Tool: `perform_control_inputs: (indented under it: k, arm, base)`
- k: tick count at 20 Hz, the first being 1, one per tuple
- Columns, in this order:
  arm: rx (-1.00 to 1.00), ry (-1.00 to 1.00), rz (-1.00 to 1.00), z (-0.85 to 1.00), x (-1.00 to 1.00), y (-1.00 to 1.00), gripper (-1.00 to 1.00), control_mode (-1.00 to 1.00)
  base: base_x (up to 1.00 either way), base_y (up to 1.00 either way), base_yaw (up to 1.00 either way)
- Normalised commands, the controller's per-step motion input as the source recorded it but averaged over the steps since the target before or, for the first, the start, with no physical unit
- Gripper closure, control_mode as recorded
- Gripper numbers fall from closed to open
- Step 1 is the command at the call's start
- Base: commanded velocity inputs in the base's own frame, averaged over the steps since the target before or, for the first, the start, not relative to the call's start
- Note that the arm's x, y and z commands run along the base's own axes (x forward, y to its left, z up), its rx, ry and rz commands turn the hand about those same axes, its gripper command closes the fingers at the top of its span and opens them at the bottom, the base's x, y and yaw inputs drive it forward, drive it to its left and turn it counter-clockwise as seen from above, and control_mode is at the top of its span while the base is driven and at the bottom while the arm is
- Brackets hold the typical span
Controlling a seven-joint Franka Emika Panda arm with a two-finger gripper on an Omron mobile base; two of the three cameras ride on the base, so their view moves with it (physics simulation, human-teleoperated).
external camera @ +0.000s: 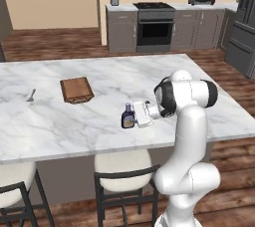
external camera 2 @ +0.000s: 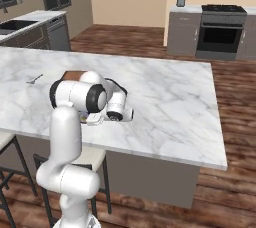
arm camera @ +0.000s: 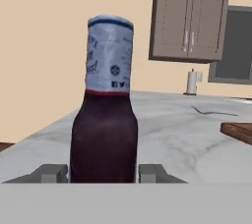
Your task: Move the mustard and condiment bottle from the cabinet to the dining counter.
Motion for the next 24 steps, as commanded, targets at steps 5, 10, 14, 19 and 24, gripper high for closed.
perform_control_inputs:
  k: [5, 10, 14, 19, 24]
  arm:
    - [0.0, -0.04, 0.0, -0.14, -0.07, 0.03, -1.0, -1.0]
    - [0.01, -0.1, 0.0, 0.0, -0.1, 0.01, -1.0, -1.0]
    - [0.0, -0.08, 0.0, 0.01, -0.16, 0.0, -1.0, -1.0]
    - [0.0, -0.08, 0.0, 0.13, -0.24, 0.0, -1.0, -1.0]
    - [0.03, -0.05, 0.0, 0.29, -0.08, -0.17, -1.0, -1.0]
  base:
    - [0.0, 0.0, 0.0]
    - [0.0, 0.0, 0.0]
    - [0.0, 0.0, 0.0]
    - [0.0, 0.0, 0.0]
    - [0.0, 0.0, 0.0]
